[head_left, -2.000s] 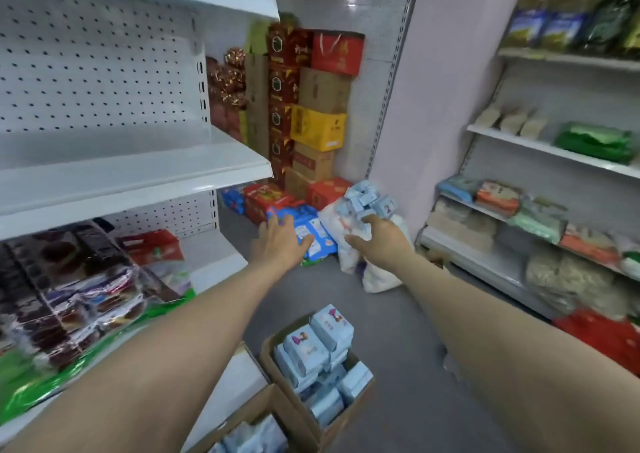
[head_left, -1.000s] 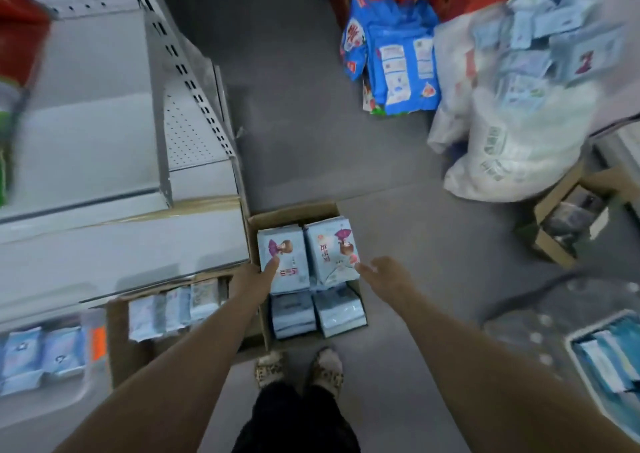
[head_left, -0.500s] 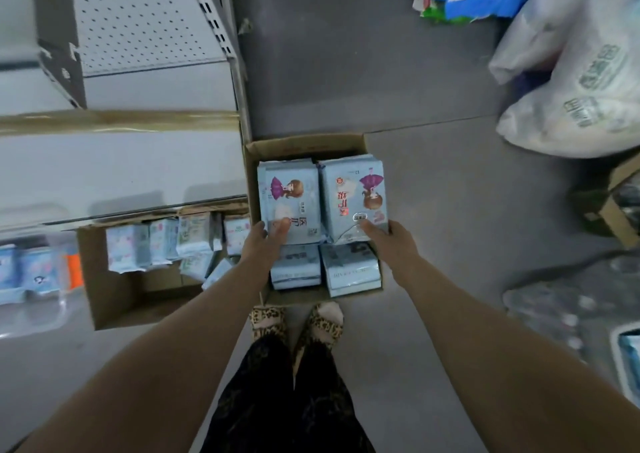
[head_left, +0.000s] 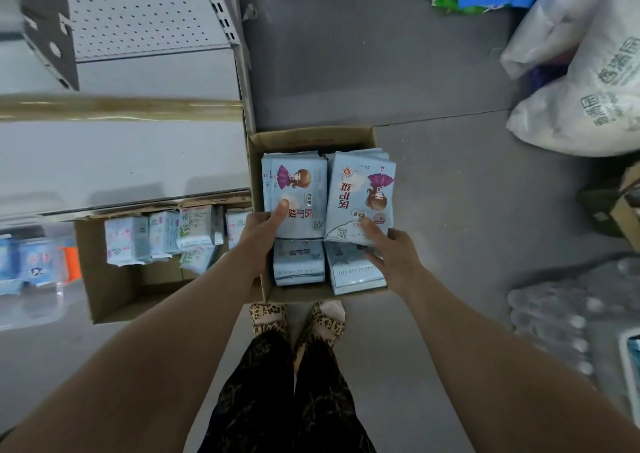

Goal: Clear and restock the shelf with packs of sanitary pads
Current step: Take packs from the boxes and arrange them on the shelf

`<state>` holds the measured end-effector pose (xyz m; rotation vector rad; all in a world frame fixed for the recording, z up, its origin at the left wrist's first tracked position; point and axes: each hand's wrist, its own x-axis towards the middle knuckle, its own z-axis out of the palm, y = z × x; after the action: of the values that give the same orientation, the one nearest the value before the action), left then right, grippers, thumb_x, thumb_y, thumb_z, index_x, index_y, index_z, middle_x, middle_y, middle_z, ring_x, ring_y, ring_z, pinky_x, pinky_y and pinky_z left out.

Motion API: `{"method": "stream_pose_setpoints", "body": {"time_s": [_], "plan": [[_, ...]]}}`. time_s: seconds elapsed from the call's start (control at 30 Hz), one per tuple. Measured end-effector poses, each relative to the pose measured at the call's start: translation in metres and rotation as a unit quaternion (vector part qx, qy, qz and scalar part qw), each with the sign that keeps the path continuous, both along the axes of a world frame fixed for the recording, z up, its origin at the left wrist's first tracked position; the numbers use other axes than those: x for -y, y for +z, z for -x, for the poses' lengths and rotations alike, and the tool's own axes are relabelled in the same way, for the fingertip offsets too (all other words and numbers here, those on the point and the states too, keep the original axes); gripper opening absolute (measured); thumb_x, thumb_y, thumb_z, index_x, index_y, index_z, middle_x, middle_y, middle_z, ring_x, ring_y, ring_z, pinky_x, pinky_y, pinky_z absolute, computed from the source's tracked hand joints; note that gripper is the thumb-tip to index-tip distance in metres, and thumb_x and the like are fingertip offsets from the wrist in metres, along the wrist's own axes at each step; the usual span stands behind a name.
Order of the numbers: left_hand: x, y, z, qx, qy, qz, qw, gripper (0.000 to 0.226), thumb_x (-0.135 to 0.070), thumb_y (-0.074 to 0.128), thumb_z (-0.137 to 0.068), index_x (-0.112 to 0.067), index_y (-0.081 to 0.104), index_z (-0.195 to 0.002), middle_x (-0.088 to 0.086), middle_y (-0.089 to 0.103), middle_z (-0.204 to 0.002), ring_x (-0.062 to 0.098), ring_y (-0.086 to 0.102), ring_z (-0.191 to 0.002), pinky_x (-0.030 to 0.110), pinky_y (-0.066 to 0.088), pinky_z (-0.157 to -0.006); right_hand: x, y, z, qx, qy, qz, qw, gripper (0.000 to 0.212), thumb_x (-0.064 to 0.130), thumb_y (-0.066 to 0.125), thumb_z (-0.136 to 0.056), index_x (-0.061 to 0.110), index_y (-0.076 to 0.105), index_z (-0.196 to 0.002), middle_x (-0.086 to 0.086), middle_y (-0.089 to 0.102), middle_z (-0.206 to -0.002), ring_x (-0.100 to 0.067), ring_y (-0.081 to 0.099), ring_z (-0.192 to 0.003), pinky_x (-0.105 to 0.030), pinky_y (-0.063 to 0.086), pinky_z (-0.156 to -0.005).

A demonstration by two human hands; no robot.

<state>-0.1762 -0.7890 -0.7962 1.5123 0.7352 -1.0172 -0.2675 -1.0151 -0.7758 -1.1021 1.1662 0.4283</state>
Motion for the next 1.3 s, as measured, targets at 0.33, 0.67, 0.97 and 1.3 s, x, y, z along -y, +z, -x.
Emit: {"method": "stream_pose_setpoints", "body": {"time_s": [0.33, 0.67, 0.97, 1.3], "plan": [[0.004, 0.002, -0.003, -0.020, -0.020, -0.032, 0.999, 0.107, -0.083, 0.077, -0.030, -0.017, 0.068, -0.114, 0.002, 0.075, -0.107, 0.021, 0.069, -0.099, 0.032, 0.054, -0.074, -0.003, 0.006, 0.002, 0.016, -0.067, -0.044, 0.997, 0.047, 0.033, 0.080, -0.084, 0.013, 0.064, -0.123, -0.004, 0.074, -0.118, -0.020, 0.067, -0.113, -0.028, 0.056, -0.093], [0.009, 0.014, -0.002, -0.038, -0.080, -0.030, 0.996, 0.113, -0.096, 0.064, -0.039, -0.020, 0.063, -0.123, 0.003, 0.065, -0.118, 0.024, 0.058, -0.110, 0.045, 0.045, -0.104, -0.011, 0.015, 0.007, 0.024, -0.067, -0.005, 0.997, 0.030, 0.015, 0.079, -0.084, 0.021, 0.057, -0.104, -0.003, 0.074, -0.102, -0.018, 0.073, -0.091, -0.028, 0.060, -0.070], [0.004, -0.028, 0.013, -0.063, 0.025, 0.017, 0.998, 0.085, -0.059, 0.084, -0.063, -0.021, 0.046, -0.128, 0.004, 0.061, -0.126, 0.024, 0.063, -0.111, 0.047, 0.058, -0.090, -0.008, -0.014, 0.030, 0.009, -0.073, -0.063, 0.995, 0.055, 0.039, 0.080, -0.079, 0.023, 0.062, -0.128, 0.003, 0.074, -0.117, -0.018, 0.068, -0.113, -0.038, 0.052, -0.101], [0.000, -0.030, 0.020, -0.039, -0.011, 0.016, 0.999, 0.079, -0.054, 0.088, -0.050, -0.024, 0.061, -0.118, -0.002, 0.069, -0.119, 0.019, 0.064, -0.110, 0.045, 0.051, -0.102, -0.012, -0.020, 0.032, 0.007, -0.143, -0.087, 0.986, 0.058, 0.036, 0.079, -0.083, 0.020, 0.059, -0.135, 0.001, 0.073, -0.120, -0.017, 0.068, -0.115, -0.037, 0.054, -0.099]]}}
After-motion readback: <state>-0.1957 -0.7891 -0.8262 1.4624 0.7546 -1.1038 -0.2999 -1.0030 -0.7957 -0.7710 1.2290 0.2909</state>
